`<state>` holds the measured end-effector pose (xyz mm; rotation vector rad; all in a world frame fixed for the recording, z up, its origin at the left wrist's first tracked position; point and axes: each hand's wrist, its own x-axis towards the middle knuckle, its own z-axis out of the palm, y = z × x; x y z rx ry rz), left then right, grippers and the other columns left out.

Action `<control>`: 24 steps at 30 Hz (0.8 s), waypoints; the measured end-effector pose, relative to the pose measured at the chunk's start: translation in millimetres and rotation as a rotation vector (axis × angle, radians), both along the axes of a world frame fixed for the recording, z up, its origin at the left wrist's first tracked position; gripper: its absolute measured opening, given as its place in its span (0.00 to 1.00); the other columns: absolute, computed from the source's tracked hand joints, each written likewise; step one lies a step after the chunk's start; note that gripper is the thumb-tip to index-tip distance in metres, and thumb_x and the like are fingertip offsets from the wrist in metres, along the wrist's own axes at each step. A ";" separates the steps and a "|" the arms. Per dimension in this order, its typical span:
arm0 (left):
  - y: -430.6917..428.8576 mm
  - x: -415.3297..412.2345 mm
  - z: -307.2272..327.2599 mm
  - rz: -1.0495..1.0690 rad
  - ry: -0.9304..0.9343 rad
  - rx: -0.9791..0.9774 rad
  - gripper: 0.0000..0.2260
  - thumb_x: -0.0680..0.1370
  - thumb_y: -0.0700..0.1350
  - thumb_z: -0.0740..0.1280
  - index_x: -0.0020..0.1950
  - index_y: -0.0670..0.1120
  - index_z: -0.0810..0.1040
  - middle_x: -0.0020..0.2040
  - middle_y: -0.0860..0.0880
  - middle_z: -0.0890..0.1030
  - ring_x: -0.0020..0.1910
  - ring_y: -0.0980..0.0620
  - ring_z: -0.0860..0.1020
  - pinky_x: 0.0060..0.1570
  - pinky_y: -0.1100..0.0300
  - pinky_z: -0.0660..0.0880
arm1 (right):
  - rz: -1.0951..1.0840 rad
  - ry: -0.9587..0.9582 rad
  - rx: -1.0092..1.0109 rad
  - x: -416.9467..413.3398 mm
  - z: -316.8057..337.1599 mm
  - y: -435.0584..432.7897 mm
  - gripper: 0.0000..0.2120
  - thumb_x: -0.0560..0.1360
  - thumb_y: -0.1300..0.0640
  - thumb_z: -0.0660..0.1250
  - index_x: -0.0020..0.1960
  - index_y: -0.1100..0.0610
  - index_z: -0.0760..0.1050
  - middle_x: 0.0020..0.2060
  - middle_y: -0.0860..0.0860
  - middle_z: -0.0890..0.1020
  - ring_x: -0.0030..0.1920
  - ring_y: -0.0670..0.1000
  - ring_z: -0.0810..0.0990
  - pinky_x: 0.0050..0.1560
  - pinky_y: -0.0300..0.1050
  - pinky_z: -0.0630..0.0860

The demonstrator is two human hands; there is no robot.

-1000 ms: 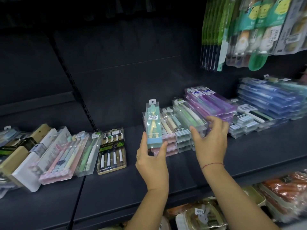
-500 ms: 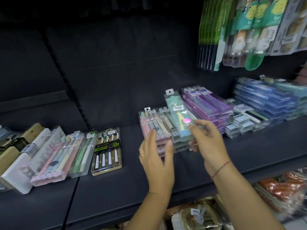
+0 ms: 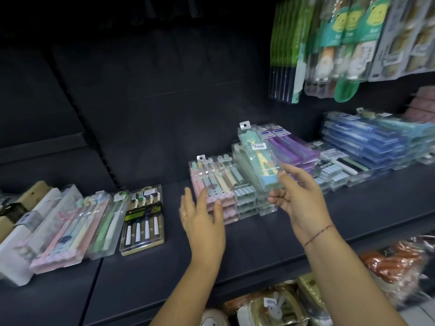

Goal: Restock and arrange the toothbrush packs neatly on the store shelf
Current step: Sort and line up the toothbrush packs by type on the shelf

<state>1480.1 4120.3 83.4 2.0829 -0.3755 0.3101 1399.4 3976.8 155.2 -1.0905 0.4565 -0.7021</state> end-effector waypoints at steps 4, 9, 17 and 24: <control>-26.1 -6.7 29.6 -0.033 -0.256 0.129 0.27 0.81 0.61 0.51 0.76 0.49 0.65 0.80 0.50 0.54 0.79 0.53 0.47 0.76 0.58 0.40 | -0.081 -0.017 -0.041 -16.2 14.1 -33.6 0.07 0.80 0.61 0.64 0.56 0.54 0.77 0.46 0.55 0.81 0.28 0.47 0.77 0.28 0.38 0.76; -83.8 -11.7 65.8 -0.316 -0.287 0.314 0.27 0.83 0.60 0.53 0.80 0.52 0.54 0.81 0.53 0.50 0.79 0.54 0.45 0.77 0.54 0.43 | -0.211 -0.002 -0.051 -48.5 16.5 -96.7 0.09 0.81 0.58 0.63 0.59 0.58 0.76 0.55 0.57 0.78 0.26 0.50 0.81 0.28 0.41 0.79; -132.6 0.4 66.2 -0.422 -0.253 0.516 0.27 0.82 0.60 0.53 0.79 0.53 0.56 0.80 0.52 0.55 0.79 0.52 0.52 0.77 0.55 0.46 | -0.218 0.086 -0.051 -90.3 -2.0 -182.9 0.08 0.82 0.58 0.60 0.59 0.55 0.76 0.64 0.60 0.76 0.37 0.56 0.86 0.34 0.41 0.82; -136.0 -1.5 60.4 -0.366 -0.263 0.450 0.25 0.82 0.58 0.56 0.77 0.51 0.63 0.79 0.53 0.60 0.77 0.51 0.59 0.74 0.54 0.53 | -0.093 0.146 -0.064 -68.6 -33.9 -195.5 0.23 0.75 0.64 0.71 0.68 0.61 0.70 0.54 0.60 0.81 0.43 0.56 0.85 0.38 0.40 0.82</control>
